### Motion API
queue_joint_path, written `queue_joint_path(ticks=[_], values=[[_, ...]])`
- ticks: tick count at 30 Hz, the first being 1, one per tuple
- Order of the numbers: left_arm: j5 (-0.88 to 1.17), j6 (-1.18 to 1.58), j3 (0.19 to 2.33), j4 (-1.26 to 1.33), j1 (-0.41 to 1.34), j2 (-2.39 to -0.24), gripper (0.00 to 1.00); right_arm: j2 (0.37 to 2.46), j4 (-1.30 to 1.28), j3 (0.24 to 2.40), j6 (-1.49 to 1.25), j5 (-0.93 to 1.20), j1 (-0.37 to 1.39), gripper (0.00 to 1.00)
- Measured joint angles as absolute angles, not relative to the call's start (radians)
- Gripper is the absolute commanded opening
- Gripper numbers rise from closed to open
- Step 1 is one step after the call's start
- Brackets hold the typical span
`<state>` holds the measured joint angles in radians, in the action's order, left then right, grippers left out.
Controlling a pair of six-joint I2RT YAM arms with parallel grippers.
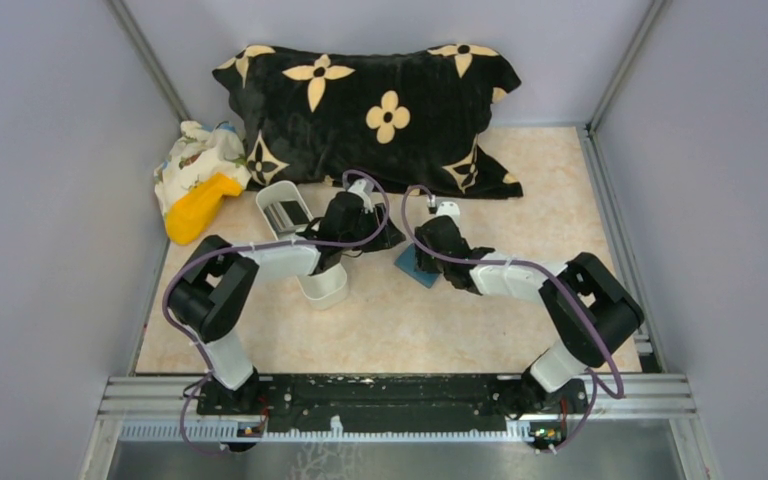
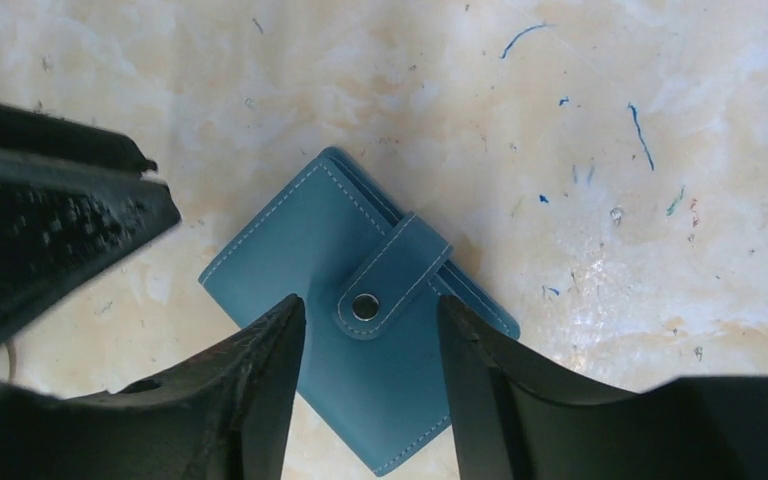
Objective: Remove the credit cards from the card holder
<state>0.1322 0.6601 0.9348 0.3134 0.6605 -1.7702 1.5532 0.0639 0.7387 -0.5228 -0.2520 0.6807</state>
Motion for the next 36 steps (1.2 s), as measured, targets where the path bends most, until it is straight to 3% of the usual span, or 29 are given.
queue_joint_path(ticks=[13,25,36], values=[[0.109,0.707,0.893,0.306,0.624,-1.763,0.56,1.642,-0.049,0.85,-0.484,-0.384,0.757,0.43],[0.109,0.707,0.878,0.307,0.611,-1.763,0.57,1.694,-0.063,0.903,-0.503,-0.456,0.77,0.0],[0.125,0.707,0.877,0.315,0.609,-1.763,0.58,1.695,-0.03,0.903,-0.535,-0.382,0.754,0.0]])
